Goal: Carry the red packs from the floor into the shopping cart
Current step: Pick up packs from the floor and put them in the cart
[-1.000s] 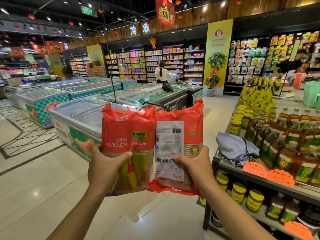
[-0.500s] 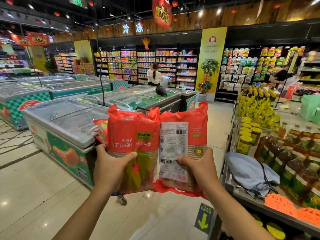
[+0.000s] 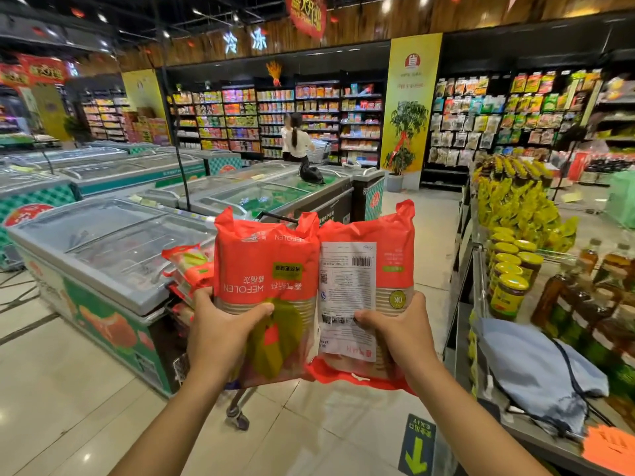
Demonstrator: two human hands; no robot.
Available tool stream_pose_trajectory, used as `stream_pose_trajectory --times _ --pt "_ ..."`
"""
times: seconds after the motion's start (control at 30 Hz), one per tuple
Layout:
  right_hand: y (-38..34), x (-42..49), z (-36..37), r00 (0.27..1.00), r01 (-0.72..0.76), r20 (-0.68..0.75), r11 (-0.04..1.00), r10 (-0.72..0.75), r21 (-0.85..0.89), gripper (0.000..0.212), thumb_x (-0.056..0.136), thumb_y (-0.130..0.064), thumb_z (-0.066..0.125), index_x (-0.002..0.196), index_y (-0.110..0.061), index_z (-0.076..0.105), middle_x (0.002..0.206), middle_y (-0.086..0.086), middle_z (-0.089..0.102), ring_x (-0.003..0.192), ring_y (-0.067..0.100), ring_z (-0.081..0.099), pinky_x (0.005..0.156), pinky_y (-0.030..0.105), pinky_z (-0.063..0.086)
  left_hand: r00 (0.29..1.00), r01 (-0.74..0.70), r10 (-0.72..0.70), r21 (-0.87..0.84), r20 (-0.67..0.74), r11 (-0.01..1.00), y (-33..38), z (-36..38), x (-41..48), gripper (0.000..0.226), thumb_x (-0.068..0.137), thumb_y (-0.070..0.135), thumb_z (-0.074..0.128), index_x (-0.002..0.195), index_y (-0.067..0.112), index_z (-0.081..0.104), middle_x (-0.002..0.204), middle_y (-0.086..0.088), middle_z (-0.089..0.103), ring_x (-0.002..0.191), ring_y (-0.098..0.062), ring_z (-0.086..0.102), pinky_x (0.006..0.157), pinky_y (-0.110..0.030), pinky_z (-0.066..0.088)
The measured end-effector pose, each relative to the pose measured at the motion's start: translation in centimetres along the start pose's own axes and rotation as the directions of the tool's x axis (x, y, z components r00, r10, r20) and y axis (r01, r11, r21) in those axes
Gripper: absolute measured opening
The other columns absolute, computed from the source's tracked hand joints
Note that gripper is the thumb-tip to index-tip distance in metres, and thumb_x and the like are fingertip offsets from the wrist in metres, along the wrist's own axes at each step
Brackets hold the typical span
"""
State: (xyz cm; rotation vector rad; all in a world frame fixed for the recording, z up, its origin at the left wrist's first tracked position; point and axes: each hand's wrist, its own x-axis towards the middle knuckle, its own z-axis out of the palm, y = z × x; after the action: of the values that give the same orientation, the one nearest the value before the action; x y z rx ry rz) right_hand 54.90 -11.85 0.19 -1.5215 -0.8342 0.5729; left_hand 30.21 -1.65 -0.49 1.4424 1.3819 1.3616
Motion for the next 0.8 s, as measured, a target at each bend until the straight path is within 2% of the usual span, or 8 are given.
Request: stream_pose_trajectory --times 0.13,0.4,0.63,0.73,0.8 --pt "0.9 6.0 1.3 1.0 0.005 0.017 1.0 -0.005 0.016 0.07 0.068 -0.016 0.094 0.118 -0.02 0.046 0.107 -0.003 0.072 0.09 0.015 0.074 0.085 0.045 0.062 1.0 0.01 -0.011 -0.018 -0.016 1.0 -0.5 3.3 4.7 0.086 0.033 0.068 0.094 0.101 0.049 0.044 0.106 0.01 0.072 0.094 -0.025 0.073 0.087 -0.058 0.059" --pt "1.5 19.9 4.0 0.996 -0.002 0.093 0.998 -0.004 0.065 0.067 0.069 -0.019 0.094 0.114 -0.023 0.045 0.105 -0.004 0.072 0.09 0.015 0.074 0.086 0.047 0.062 0.994 -0.034 0.034 0.009 -0.104 0.999 0.0 10.5 14.9 0.091 0.026 0.077 0.093 0.101 0.058 0.046 0.108 0.006 0.073 0.096 -0.028 0.073 0.086 -0.06 0.058" --pt "2.3 28.8 5.1 0.993 0.015 0.12 0.996 -0.025 0.085 0.065 0.068 -0.016 0.093 0.114 -0.025 0.048 0.102 -0.007 0.073 0.089 0.013 0.074 0.087 0.046 0.061 0.983 -0.02 0.033 0.073 -0.178 0.997 0.3 15.5 20.7 0.097 0.021 0.082 0.087 0.102 0.05 0.046 0.105 0.01 0.072 0.093 -0.024 0.073 0.086 -0.056 0.059" --pt "2.9 31.8 5.6 0.992 0.019 0.124 0.997 -0.029 0.081 0.064 0.068 -0.018 0.094 0.111 -0.027 0.048 0.102 -0.008 0.073 0.088 0.012 0.074 0.086 0.047 0.062 0.985 -0.021 0.027 0.04 -0.172 0.999 0.3 17.4 22.5 0.089 0.029 0.066 0.093 0.102 0.041 0.047 0.103 0.006 0.073 0.092 -0.022 0.073 0.087 -0.055 0.059" --pt "3.2 33.8 6.1 0.99 0.021 0.134 0.996 -0.033 0.085 0.064 0.068 -0.017 0.094 0.111 -0.027 0.048 0.102 -0.007 0.074 0.088 0.011 0.075 0.085 0.047 0.062 0.985 -0.023 0.028 0.035 -0.171 0.999 0.1 18.4 23.7 0.084 0.034 0.062 0.093 0.101 0.043 0.046 0.104 0.005 0.073 0.091 -0.023 0.073 0.087 -0.056 0.059"
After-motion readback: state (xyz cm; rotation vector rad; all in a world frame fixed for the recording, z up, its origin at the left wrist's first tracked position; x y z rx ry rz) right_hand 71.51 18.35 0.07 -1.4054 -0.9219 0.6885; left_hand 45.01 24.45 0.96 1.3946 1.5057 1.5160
